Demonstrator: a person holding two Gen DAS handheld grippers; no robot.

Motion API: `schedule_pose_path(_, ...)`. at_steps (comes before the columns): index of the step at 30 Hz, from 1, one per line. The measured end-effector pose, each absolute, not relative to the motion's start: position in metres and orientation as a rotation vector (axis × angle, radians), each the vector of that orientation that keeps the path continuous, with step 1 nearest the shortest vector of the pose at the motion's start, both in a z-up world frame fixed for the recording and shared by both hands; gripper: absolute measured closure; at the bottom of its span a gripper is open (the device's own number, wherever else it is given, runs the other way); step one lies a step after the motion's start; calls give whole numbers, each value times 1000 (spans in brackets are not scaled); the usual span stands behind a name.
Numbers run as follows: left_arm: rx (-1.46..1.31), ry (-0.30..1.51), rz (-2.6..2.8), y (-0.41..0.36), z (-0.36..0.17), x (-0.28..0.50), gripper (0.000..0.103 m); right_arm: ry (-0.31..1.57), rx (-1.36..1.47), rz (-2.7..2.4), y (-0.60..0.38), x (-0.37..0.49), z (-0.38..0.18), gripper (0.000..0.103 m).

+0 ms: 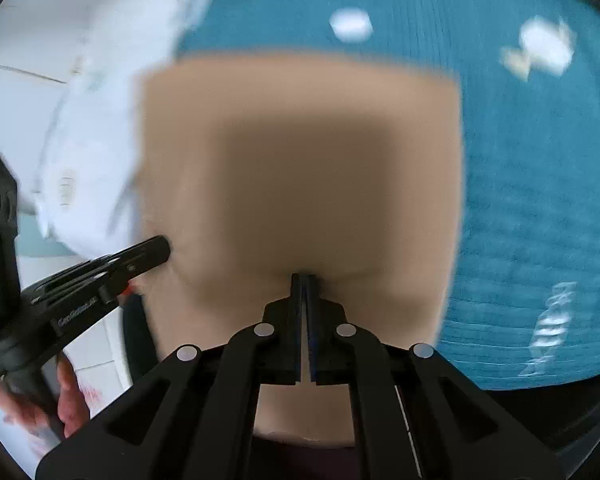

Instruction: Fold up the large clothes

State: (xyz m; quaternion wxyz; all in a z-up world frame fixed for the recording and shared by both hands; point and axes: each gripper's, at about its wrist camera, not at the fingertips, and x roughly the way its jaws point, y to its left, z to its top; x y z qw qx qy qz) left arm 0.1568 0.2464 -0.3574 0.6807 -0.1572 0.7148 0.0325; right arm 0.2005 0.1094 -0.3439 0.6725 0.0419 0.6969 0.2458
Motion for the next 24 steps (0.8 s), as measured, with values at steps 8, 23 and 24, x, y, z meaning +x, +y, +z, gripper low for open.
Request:
schedule_pose_path(8,-366,1579,58,264,-336,165,99,1531,122,604,105,192,-318,97)
schedule_pose_path(23,-442,1758,90,250,-407,94,100,1683,-7,520,99,134,-392,103)
schedule_pose_path(24,-428,1751,85,249,-402,94,100,1671,-26,536,100,132,-386,102)
